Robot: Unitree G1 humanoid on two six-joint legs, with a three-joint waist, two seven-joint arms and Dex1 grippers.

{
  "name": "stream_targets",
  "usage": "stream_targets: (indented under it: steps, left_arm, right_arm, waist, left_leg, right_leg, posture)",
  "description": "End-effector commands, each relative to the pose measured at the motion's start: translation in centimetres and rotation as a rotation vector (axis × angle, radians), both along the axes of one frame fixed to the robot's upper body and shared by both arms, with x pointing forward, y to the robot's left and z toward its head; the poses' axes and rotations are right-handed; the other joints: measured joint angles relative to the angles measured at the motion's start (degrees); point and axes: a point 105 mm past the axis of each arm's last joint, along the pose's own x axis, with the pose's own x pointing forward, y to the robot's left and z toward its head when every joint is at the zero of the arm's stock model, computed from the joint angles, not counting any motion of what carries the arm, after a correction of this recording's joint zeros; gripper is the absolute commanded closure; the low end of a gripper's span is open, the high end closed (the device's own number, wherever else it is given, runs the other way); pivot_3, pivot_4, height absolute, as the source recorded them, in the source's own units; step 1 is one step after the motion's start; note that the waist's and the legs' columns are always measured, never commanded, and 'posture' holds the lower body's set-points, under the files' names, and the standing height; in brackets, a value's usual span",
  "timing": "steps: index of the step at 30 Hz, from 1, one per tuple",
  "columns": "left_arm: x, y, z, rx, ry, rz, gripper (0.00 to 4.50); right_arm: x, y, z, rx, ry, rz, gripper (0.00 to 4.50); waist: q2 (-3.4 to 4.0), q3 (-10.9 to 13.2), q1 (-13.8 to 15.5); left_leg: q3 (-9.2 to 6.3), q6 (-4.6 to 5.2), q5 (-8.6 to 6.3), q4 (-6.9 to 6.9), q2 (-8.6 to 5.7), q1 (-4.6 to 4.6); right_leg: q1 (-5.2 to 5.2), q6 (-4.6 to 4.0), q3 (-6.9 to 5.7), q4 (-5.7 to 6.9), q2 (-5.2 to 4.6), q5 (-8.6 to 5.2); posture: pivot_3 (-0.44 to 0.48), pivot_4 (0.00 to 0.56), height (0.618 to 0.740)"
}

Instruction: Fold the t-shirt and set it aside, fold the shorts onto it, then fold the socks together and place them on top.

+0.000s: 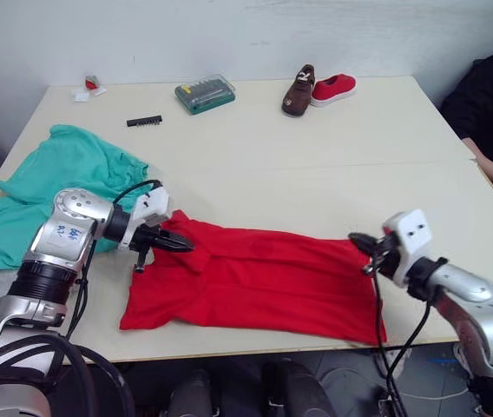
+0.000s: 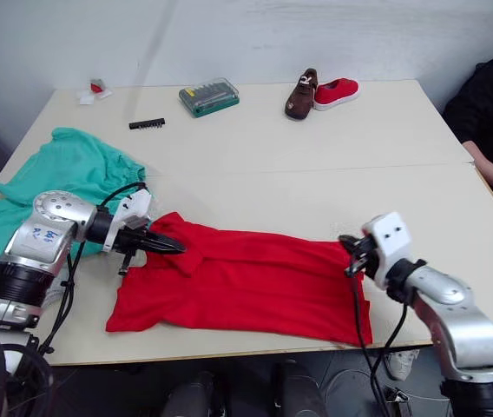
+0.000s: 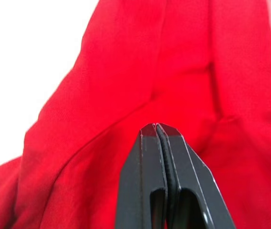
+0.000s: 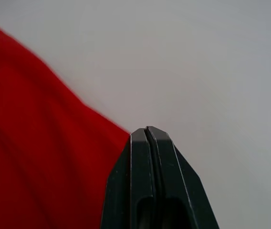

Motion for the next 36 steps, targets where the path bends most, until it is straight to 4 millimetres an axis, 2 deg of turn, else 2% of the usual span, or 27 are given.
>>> stream_targets:
  steps: [1, 4, 7, 10, 13, 16, 20, 23, 25, 29, 32, 35, 36]
  left_arm:
    - [0.3, 1.6, -2.5, 0.136, -0.031, 0.018, 4.47]
    - [0.4, 3.0, -3.9, 0.232, -0.053, 0.025, 4.47]
    - [0.5, 4.9, -4.5, 0.311, -0.079, 0.042, 4.47]
    - [0.8, 5.6, -3.7, 0.285, -0.093, 0.075, 4.47]
    - [0.5, 4.7, -1.9, 0.175, -0.071, 0.067, 4.47]
    - [-0.2, 1.9, 2.5, -0.028, -0.032, 0.012, 4.47]
    - [-1.2, -0.2, 5.6, -0.125, 0.009, -0.049, 4.47]
    - [-1.7, -2.3, 6.7, -0.151, 0.032, -0.140, 3.83]
    - [-0.9, -3.9, 6.9, -0.154, 0.031, -0.183, 3.23]
    - [1.2, -5.9, 6.6, -0.139, 0.017, -0.202, 1.98]
    - [2.2, -6.7, 6.1, -0.091, 0.003, -0.235, 0.96]
    - [2.9, -6.4, 5.7, -0.019, -0.013, -0.264, 0.01]
    - [3.2, -6.1, 5.6, 0.001, -0.015, -0.264, 0.00]
  right_arm:
    - [-0.1, -0.4, -1.5, -0.080, 0.044, -0.018, 4.50]
    - [0.1, -2.2, -2.6, -0.137, 0.094, -0.088, 4.50]
    - [0.1, -6.0, -3.1, -0.218, 0.117, -0.192, 4.50]
    - [0.2, -7.9, -1.6, -0.203, 0.062, -0.233, 4.50]
    - [0.0, -7.1, 1.1, -0.114, -0.041, -0.188, 4.50]
    - [-1.8, -4.9, 4.4, -0.012, -0.116, -0.092, 4.50]
    - [-4.2, -2.7, 5.6, 0.066, -0.104, -0.024, 4.50]
    - [-6.4, -1.3, 4.7, 0.100, -0.036, -0.011, 4.50]
    - [-8.3, -0.3, 3.3, 0.114, 0.039, 0.005, 4.50]
    - [-9.9, 0.6, 2.2, 0.156, 0.098, -0.020, 4.50]
    - [-10.8, 1.4, 1.7, 0.186, 0.137, -0.024, 3.57]
    - [-12.2, 1.8, 0.7, 0.188, 0.215, -0.030, 2.50]
    - [-12.7, 1.8, 0.3, 0.189, 0.243, -0.038, 2.14]
  waist:
    - [-0.01, 0.0, -0.1]
    - [-0.02, 0.0, -0.1]
    - [-0.06, -0.1, 0.0]
    - [-0.08, -0.2, -0.1]
    - [0.00, -0.2, -0.3]
    - [0.11, 0.0, -0.2]
    - [-0.02, 0.0, 0.2]
    - [-0.04, 0.1, 0.4]
    - [-0.06, 0.0, 1.0]
    - [-0.19, 0.1, 1.4]
    - [-0.31, 0.2, 1.0]
    - [-0.35, 0.2, 0.9]
    - [-0.37, 0.2, 0.8]
  left_leg:
    - [0.01, 0.00, 0.00, 0.00, 0.00, 0.01]
    - [0.03, 0.02, -0.01, 0.01, 0.01, 0.06]
    - [0.02, 0.23, -0.17, -0.03, 0.01, 0.33]
    - [0.01, 0.33, -0.22, -0.06, 0.02, 0.40]
    - [0.01, 0.28, -0.20, -0.13, 0.05, 0.38]
    - [0.02, 0.05, -0.06, -0.12, 0.05, 0.09]
    - [0.00, -0.16, 0.06, -0.06, 0.07, -0.17]
    - [0.00, -0.12, 0.04, -0.03, 0.02, -0.18]
    - [0.00, -0.05, 0.02, -0.01, -0.04, -0.20]
    - [0.03, 0.04, 0.00, 0.09, -0.08, -0.15]
    - [0.03, 0.08, -0.01, 0.08, -0.07, -0.14]
    - [0.01, 0.08, -0.04, -0.03, -0.05, -0.14]
    - [0.00, 0.05, -0.04, -0.06, -0.04, -0.15]
  right_leg:
    - [0.00, 0.00, 0.01, 0.00, 0.00, 0.00]
    - [0.02, 0.00, 0.03, 0.00, -0.02, 0.00]
    - [0.25, -0.02, 0.04, 0.00, -0.06, 0.00]
    - [0.29, -0.08, 0.03, 0.00, -0.06, 0.04]
    - [0.23, -0.13, 0.03, 0.04, -0.01, 0.02]
    - [-0.04, -0.12, 0.03, 0.12, 0.03, 0.01]
    - [-0.26, -0.09, 0.03, 0.12, 0.08, 0.00]
    - [-0.23, -0.05, 0.05, 0.06, 0.05, -0.02]
    - [-0.21, -0.02, 0.05, 0.05, 0.01, -0.04]
    - [-0.15, 0.07, 0.10, 0.05, 0.01, 0.01]
    - [-0.15, 0.04, 0.12, 0.05, 0.03, 0.06]
    - [-0.19, -0.01, 0.11, 0.03, 0.06, 0.03]
    - [-0.21, -0.03, 0.10, 0.02, 0.08, 0.00]
  posture:
    - [0.000, 0.150, 0.740]
    - [0.000, 0.150, 0.740]
    - [0.000, 0.150, 0.740]
    - [0.000, 0.150, 0.740]
    - [0.000, 0.150, 0.740]
    - [0.000, 0.150, 0.740]
    - [0.000, 0.150, 0.740]
    - [0.000, 0.150, 0.740]
    - [0.000, 0.150, 0.740]
    - [0.000, 0.150, 0.740]
    - [0.000, 0.150, 0.740]
    - [0.000, 0.150, 0.740]
    - [0.000, 0.150, 0.740]
